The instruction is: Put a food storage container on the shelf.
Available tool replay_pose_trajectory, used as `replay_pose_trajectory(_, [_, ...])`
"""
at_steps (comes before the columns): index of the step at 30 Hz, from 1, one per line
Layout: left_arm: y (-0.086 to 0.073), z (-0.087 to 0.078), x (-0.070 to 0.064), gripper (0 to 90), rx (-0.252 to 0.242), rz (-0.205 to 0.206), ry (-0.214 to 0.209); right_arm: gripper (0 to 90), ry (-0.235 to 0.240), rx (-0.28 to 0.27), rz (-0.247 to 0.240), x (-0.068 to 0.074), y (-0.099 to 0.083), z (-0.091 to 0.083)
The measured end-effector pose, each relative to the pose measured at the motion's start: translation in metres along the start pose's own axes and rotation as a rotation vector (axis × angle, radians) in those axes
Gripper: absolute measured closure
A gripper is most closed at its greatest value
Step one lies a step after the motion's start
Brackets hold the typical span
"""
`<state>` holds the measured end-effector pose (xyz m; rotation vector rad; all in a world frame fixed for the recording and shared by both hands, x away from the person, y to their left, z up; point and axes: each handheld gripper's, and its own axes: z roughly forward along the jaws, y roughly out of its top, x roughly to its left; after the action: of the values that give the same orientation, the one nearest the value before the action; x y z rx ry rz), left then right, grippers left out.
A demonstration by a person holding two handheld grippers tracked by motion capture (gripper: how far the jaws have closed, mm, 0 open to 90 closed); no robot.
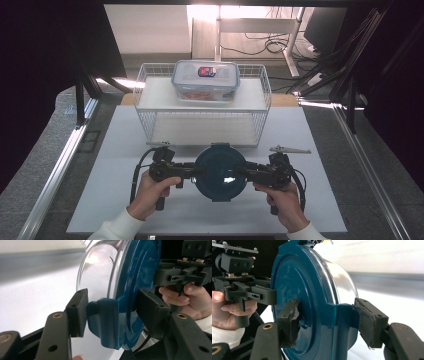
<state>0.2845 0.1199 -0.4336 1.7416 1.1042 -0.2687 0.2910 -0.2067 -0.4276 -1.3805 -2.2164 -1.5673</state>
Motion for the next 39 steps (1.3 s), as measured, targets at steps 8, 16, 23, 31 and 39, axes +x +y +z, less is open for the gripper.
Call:
replay_pose_trajectory(8, [0.018,-0.009,-0.003,43.8,-0.025,0.005,-0.005,39.5,-0.001,-0.023,-0.028,0.008,0.024,-0.003])
replay_pose_trajectory(16, [0.034,-0.021,-0.007,44.3,-0.047,0.011,-0.006,39.7,0.008,-0.034,-0.046,0.015,0.045,-0.003])
replay_pose_trajectory(23, [0.049,-0.031,-0.010,44.4,-0.058,0.032,0.005,39.8,0.020,-0.042,-0.062,0.021,0.064,-0.002])
replay_pose_trajectory(31, [0.062,-0.036,-0.012,44.8,-0.061,0.044,0.008,39.8,0.032,-0.049,-0.063,0.021,0.079,-0.002])
replay_pose_trajectory(39, [0.076,-0.041,-0.015,44.8,-0.073,0.053,0.008,39.9,0.034,-0.059,-0.085,0.024,0.095,-0.003])
